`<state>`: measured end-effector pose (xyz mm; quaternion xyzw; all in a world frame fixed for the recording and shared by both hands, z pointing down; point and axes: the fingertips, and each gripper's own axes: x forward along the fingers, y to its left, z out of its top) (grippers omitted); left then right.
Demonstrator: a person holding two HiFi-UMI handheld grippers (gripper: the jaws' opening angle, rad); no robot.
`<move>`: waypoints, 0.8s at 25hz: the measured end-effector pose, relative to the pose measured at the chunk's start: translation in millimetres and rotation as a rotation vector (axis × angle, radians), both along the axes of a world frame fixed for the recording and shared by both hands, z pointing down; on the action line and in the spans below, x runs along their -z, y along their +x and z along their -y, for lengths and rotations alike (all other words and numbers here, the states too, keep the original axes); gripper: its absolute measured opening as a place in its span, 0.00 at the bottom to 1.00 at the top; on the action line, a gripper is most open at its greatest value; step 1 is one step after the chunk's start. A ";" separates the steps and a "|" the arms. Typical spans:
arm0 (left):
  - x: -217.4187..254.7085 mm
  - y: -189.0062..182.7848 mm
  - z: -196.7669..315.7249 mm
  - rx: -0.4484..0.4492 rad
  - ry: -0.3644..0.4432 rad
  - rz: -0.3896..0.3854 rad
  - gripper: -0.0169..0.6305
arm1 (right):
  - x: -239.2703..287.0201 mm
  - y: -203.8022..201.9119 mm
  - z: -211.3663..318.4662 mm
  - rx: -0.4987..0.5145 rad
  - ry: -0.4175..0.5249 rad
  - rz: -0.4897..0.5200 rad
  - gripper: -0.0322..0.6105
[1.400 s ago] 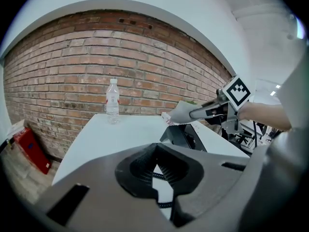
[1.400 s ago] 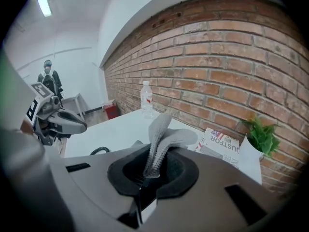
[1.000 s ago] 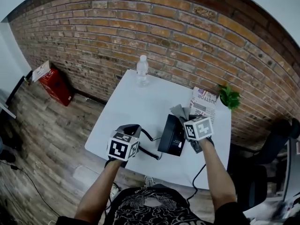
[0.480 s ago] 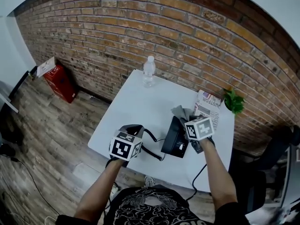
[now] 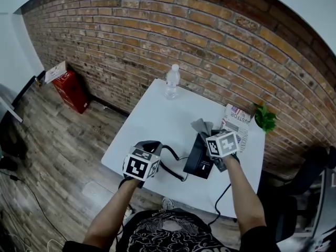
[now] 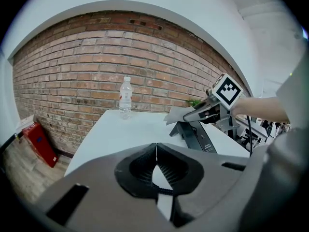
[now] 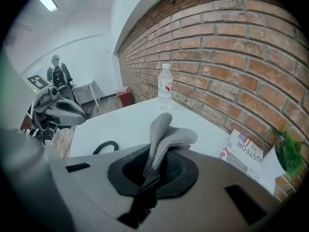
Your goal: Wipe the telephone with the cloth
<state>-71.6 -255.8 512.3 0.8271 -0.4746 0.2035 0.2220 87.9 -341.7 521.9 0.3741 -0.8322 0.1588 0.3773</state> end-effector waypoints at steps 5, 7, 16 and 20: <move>-1.1 -6.3 -2.4 0.013 -0.005 0.000 0.04 | -0.7 -8.9 0.9 0.016 -0.002 -0.006 0.07; -1.2 -8.8 -2.9 0.016 -0.007 0.001 0.04 | -0.7 -12.6 1.3 0.022 -0.002 -0.008 0.07; -1.0 -18.5 -6.8 0.012 -0.009 0.000 0.04 | -7.4 -25.9 -5.8 0.033 -0.004 -0.027 0.07; -1.3 -22.2 -8.5 0.005 -0.010 -0.002 0.04 | -10.4 -28.1 -11.6 0.021 -0.012 -0.022 0.07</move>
